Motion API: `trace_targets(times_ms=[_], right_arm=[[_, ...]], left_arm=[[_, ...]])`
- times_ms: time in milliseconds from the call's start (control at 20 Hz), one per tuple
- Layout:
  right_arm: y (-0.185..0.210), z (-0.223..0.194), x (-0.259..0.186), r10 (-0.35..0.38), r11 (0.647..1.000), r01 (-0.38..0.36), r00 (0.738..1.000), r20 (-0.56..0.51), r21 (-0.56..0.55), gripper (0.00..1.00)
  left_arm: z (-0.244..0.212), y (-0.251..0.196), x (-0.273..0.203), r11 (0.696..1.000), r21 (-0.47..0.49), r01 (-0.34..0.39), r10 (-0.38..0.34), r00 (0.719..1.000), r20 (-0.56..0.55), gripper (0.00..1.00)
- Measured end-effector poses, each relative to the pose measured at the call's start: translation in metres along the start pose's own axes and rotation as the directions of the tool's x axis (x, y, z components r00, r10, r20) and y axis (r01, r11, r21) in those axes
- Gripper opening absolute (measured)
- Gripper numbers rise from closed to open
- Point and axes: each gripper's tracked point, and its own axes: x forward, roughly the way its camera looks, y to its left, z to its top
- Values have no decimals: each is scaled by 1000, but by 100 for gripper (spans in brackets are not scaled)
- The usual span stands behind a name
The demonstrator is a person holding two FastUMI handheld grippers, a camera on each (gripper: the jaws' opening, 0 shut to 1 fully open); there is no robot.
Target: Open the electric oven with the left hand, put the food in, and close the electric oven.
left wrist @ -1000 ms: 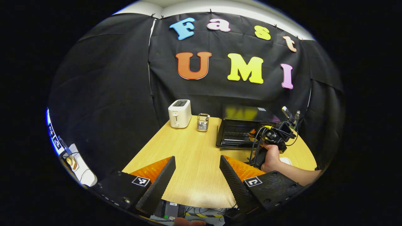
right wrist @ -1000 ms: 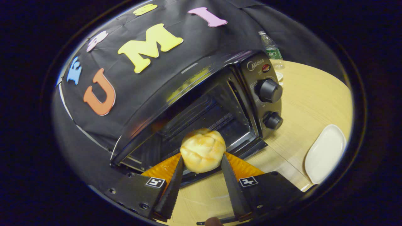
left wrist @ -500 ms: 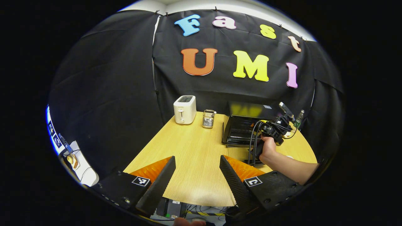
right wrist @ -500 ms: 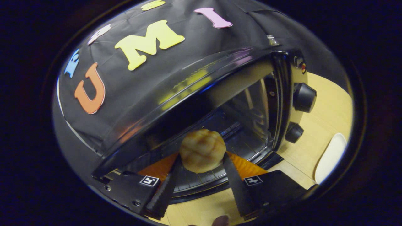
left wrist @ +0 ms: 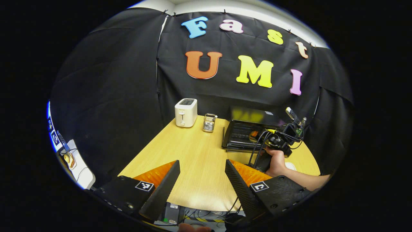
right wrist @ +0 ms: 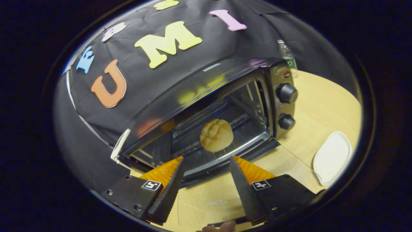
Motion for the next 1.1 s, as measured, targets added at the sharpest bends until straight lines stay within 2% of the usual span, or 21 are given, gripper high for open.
trace_targets(times_ms=[200, 400, 700, 900, 1100], right_arm=[[-13, -9, -62, 21, 999, -22, 1000, -21, -33, 92], [-37, -10, -127, 30, 987, -35, 999, -32, -157, 93], [-80, 10, -199, 11, 947, -10, 1000, 3, -321, 93], [-99, 18, -232, -3, 914, 7, 1000, 10, -406, 94], [-123, 36, -257, -30, 863, 45, 999, 37, -504, 94]], left_arm=[[-14, -20, -5, 998, -6, 62, -62, 998, -1, 93], [-40, -42, -2, 993, -1, 122, -122, 992, -34, 93], [-78, -83, 15, 979, 3, 205, -204, 974, -97, 93], [-113, -111, 50, 968, 14, 251, -245, 953, -177, 93], [-147, -144, 95, 959, 5, 282, -272, 931, -242, 95]])
